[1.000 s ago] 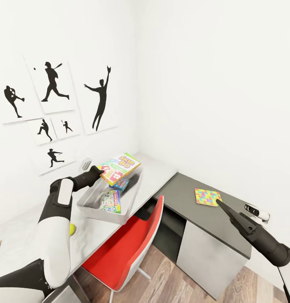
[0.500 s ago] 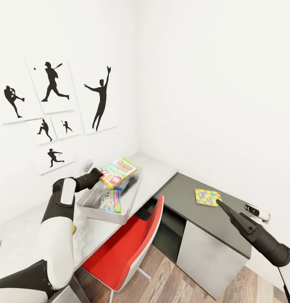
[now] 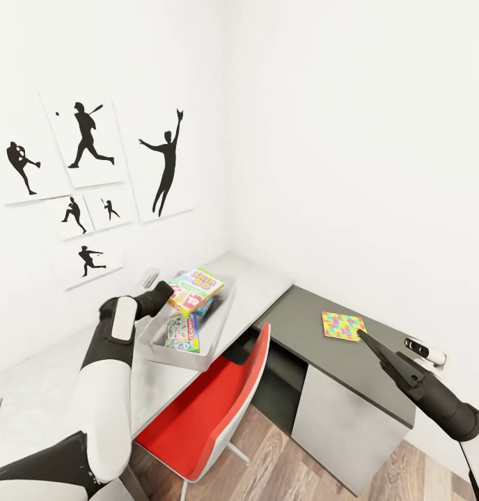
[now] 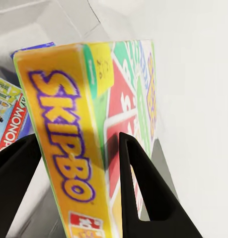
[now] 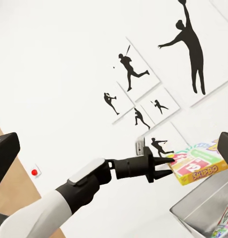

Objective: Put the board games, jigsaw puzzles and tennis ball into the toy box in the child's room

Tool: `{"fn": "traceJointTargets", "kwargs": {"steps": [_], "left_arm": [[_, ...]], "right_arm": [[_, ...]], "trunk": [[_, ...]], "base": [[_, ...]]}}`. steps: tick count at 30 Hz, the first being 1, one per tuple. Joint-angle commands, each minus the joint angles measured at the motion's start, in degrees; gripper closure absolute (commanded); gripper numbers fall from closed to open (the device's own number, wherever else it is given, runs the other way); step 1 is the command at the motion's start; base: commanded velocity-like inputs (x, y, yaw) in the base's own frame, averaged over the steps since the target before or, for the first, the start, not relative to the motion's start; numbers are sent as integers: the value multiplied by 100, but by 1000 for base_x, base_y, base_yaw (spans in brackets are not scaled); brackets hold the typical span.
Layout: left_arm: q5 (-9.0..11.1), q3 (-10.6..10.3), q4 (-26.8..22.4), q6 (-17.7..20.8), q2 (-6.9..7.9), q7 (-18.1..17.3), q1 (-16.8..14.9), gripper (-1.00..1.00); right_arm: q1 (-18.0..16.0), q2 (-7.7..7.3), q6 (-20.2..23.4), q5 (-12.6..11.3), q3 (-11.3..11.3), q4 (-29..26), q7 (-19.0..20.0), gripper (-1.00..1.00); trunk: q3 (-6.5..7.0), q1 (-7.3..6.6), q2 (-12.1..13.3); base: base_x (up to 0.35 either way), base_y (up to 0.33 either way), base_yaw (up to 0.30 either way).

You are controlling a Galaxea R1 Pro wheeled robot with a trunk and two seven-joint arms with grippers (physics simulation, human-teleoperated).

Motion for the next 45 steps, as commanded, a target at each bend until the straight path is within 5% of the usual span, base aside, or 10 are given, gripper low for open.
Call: {"fn": "traceJointTargets", "kwargs": {"steps": [1,12,29,30,45], "left_arm": [[69,14,0,-2,-8,56,-7,100],[55,-6,493,-434,-16,73,-6,100],[48,-16,581,-506,-17,82,-6,100],[48,-16,581,-507,-17,82,-6,-100],[59,29,567,-446,31,76,-6,-100]], "right_arm": [[-5,-2,51,-25,-1,0,6,-100],[21,-2,51,-25,-1,-2,8,-100],[22,-1,51,-16,-71,-2,17,-100],[22,-1,51,-16,-71,-2,17,-100],[61,-2,52,-24,-81,-1,17,-100]], "trunk": [[-13,4,-13],[-13,4,-13],[-13,4,-13],[-13,4,-13],[-13,4,-13]], "base": [[0,0,0],[0,0,0],[0,0,0],[0,0,0],[0,0,0]]}}
